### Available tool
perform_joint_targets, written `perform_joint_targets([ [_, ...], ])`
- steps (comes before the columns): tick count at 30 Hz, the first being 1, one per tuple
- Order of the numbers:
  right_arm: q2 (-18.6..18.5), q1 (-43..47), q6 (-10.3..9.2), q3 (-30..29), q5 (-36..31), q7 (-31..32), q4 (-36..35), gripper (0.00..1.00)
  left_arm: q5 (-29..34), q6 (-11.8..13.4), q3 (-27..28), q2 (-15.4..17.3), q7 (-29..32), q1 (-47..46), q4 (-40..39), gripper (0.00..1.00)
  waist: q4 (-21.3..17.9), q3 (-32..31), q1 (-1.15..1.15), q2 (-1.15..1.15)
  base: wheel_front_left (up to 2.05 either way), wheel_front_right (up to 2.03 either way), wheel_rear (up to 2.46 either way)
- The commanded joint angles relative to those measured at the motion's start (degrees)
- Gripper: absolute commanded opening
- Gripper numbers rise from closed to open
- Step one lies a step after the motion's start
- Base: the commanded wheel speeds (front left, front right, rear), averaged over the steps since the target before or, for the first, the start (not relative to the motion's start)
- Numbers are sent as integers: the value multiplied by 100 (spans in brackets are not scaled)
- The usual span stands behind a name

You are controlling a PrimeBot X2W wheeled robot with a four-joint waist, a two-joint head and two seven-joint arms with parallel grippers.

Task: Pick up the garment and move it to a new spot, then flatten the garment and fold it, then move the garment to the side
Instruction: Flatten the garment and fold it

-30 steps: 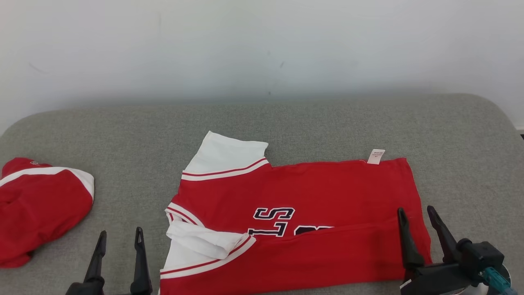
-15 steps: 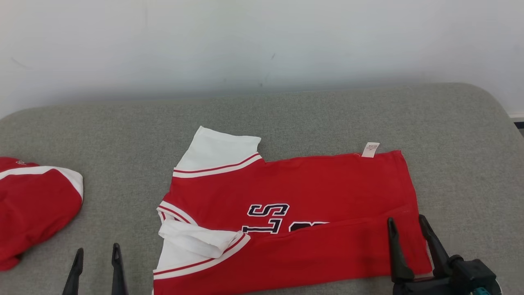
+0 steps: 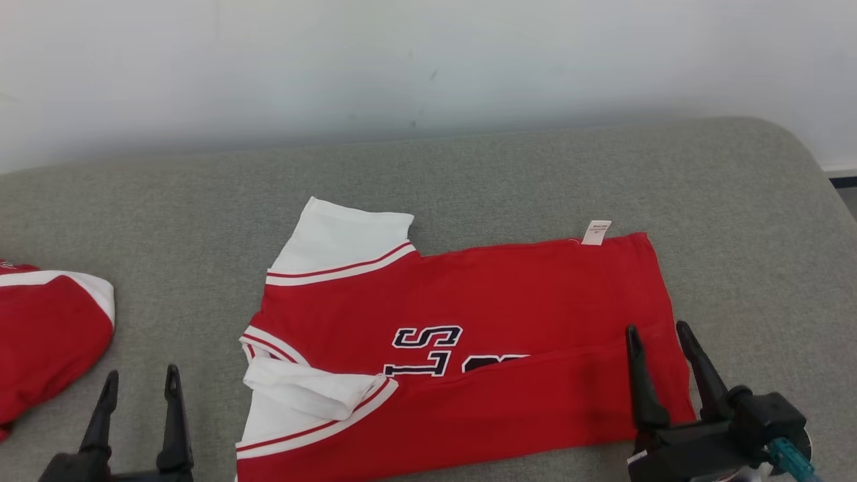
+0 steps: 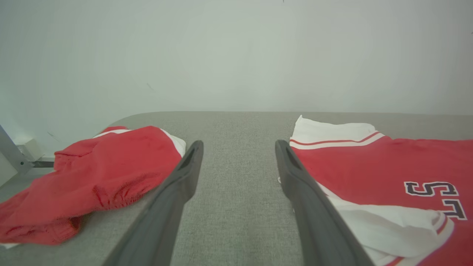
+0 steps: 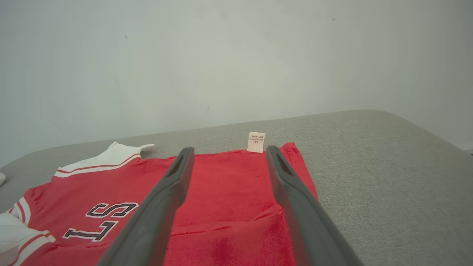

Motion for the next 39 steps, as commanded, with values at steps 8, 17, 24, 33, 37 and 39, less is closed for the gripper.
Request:
perform_joint_targets([
  [8, -42, -1085, -15, 113, 32, -8, 438, 100, -645, -31, -1108, 1287, -18, -1693, 876, 100, -766, 671, 0, 0, 0, 0, 0],
  [17, 106, -2445, -15, 255, 191, -8, 1256, 100, -2342, -25, -2662, 2706, 1216, -3699, 1793, 100, -1404, 1354, 0, 0, 0, 0, 0],
  [24, 175, -2917, -15, 372, 289, -8, 1364, 100, -3251, -26, -3376, 3270, 2277, -4680, 2065, 100, -1649, 1732, 0, 0, 0, 0, 0],
  [33, 183, -2992, -15, 472, 455, -8, 1398, 100, -3606, -26, -4006, 3493, 2698, -5338, 2353, 100, -1740, 1943, 0, 0, 0, 0, 0],
  [37, 184, -3016, -16, 514, 536, -8, 1388, 100, -3731, -26, -4244, 3575, 2747, -5547, 2535, 100, -1776, 2005, 0, 0, 0, 0, 0],
  [39, 184, -3028, -15, 515, 555, -8, 1380, 100, -3744, -26, -4353, 3589, 2795, -5612, 2657, 100, -1787, 2028, 0, 0, 0, 0, 0],
])
